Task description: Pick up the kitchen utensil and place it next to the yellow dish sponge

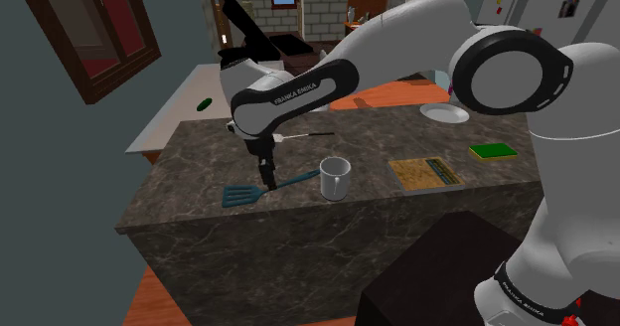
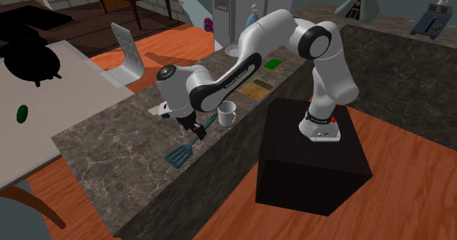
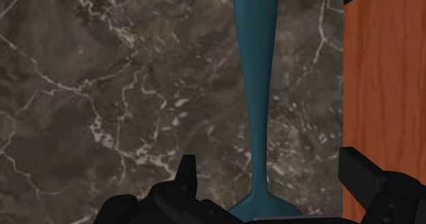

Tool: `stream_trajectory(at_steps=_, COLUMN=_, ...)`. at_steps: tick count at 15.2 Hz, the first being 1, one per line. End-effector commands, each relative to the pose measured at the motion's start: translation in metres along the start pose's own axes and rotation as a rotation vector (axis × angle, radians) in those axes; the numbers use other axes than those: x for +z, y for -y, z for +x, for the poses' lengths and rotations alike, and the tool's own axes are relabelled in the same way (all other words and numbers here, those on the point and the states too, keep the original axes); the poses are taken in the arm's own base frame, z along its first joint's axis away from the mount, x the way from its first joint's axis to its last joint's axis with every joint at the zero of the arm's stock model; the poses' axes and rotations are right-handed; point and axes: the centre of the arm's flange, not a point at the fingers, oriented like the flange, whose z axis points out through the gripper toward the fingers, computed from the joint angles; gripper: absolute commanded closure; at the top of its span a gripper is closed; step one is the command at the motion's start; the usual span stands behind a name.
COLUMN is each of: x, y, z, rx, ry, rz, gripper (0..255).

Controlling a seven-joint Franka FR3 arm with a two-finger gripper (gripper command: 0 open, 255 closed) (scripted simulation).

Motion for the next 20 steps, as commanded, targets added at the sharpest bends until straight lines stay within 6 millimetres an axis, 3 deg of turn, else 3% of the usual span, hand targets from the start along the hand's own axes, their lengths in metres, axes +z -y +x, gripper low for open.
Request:
stream_trajectory(at_steps=1, x=0.01, y=0.0, z=0.001, rx=-0.002, ry=0.0, rz=0.0, gripper=0)
stream_trajectory(at_steps=4, x=0.029, y=0.0, z=0.001, rx=-0.002, ry=0.0, rz=0.0, gripper=0)
stream_trajectory(at_steps=12, x=0.029, y=0.0, z=0.001, rx=-0.002, ry=0.0, rz=0.0, gripper=0)
stream_trajectory(at_steps=13, x=0.029, y=0.0, z=0.001, rx=-0.002, ry=0.0, rz=0.0, gripper=255)
stream_trajectory(at_steps=20, x=0.029, y=0.0, z=0.001, rx=-0.002, ry=0.0, rz=0.0, gripper=255)
